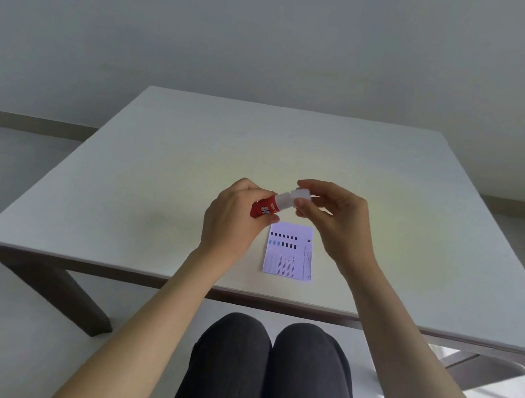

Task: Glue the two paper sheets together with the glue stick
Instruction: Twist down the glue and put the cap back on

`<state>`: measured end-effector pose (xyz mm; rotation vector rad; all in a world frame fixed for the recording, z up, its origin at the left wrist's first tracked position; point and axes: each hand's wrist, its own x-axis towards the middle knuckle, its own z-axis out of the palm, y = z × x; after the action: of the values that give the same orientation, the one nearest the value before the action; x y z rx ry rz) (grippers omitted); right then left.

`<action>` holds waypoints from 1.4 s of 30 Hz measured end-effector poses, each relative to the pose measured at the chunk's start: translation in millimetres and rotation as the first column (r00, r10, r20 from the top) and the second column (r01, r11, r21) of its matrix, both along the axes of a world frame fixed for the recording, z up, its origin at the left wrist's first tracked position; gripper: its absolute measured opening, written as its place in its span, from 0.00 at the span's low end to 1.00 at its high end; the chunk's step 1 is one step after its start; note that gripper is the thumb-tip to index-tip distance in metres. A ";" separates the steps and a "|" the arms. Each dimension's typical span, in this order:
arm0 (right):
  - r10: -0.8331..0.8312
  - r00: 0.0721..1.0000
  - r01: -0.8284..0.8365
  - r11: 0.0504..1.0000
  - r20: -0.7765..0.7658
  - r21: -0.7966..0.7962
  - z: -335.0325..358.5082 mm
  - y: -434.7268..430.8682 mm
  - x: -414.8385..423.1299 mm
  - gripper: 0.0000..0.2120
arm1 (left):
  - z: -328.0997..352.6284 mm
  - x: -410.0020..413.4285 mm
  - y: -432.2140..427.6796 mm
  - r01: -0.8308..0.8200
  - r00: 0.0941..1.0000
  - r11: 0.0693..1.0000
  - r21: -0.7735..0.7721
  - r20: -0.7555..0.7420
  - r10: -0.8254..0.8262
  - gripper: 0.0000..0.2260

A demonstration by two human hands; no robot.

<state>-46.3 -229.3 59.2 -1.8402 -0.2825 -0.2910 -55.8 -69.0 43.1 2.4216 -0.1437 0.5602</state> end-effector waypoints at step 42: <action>-0.124 0.982 0.069 0.939 -0.145 -0.338 -22.6 -13.9 -16.1 0.20 | -50.3 61.2 13.8 -0.208 0.971 0.917 -0.341 -0.186 0.151 0.14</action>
<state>-62.5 -243.3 36.6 -2.2030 -0.1301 -0.1631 5.4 -55.1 -7.2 2.1185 0.2339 0.4306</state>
